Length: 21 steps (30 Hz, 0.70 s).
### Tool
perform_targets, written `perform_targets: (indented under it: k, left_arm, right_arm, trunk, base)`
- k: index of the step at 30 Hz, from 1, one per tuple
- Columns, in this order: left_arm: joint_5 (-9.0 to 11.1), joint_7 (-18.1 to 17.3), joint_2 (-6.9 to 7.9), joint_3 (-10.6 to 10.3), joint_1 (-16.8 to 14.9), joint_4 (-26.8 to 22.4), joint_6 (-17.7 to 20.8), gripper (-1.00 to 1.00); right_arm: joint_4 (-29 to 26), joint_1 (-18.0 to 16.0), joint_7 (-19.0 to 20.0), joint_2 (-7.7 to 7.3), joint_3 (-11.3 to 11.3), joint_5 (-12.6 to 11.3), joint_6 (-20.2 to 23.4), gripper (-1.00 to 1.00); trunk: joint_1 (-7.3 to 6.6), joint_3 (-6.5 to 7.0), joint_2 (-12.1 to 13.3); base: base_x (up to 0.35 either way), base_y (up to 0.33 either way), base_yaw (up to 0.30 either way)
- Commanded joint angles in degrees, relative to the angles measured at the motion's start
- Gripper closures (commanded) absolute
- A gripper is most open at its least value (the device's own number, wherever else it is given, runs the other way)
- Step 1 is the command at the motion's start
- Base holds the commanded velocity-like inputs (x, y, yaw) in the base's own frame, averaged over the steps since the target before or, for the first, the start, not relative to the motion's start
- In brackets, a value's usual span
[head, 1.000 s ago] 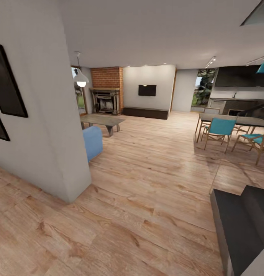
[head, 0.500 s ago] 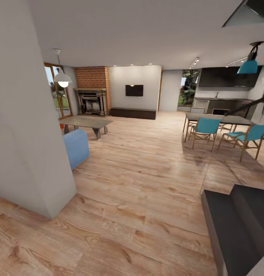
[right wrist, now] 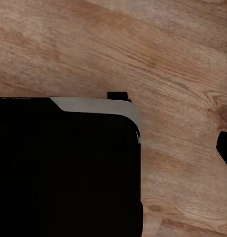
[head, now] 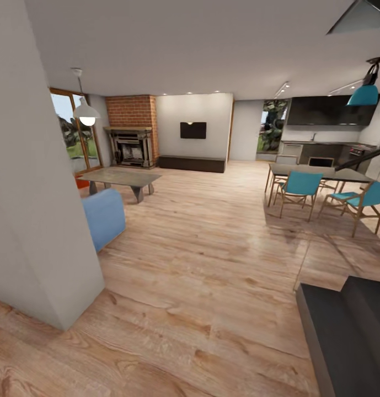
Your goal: Move the two storage containers from the living room to the garage. In the garage, place one container on the floor and stack the other container on top of it (either order is fine).
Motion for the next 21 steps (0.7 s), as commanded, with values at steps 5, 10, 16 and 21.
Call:
perform_targets:
  k: [5, 10, 16, 21]
  left_arm:
    - [0.5, 0.1, -0.05, -0.5, 0.0, 0.0, -0.2, -1.0]
    - [0.5, 0.1, -0.01, -0.5, 0.0, 0.0, -0.2, -1.0]
    - [0.4, 0.1, -0.13, -0.6, 0.0, 0.0, -0.2, -1.0]
    - [0.4, 0.1, -0.1, -0.6, 0.0, 0.0, -0.2, -1.0]
  right_arm:
    - [0.2, -0.1, -0.2, 0.02, 0.3, -0.3, -0.3, -1.0]
    - [0.2, -0.1, -0.2, 0.02, 0.3, -0.3, -0.3, -1.0]
    - [0.2, -0.1, -0.7, 0.1, 0.2, -0.4, -0.4, -1.0]
    - [0.2, -0.1, -0.8, 0.03, 0.0, -0.7, -0.5, -1.0]
  trunk:
    - [0.04, -0.07, 0.0]
    - [0.04, -0.07, 0.0]
    - [0.04, -0.07, 0.0]
    - [0.04, -0.07, 0.0]
  base:
    - [0.326, 0.0, 0.0]
    - [0.326, 0.0, 0.0]
    - [0.326, 0.0, 0.0]
    - [0.326, 0.0, 0.0]
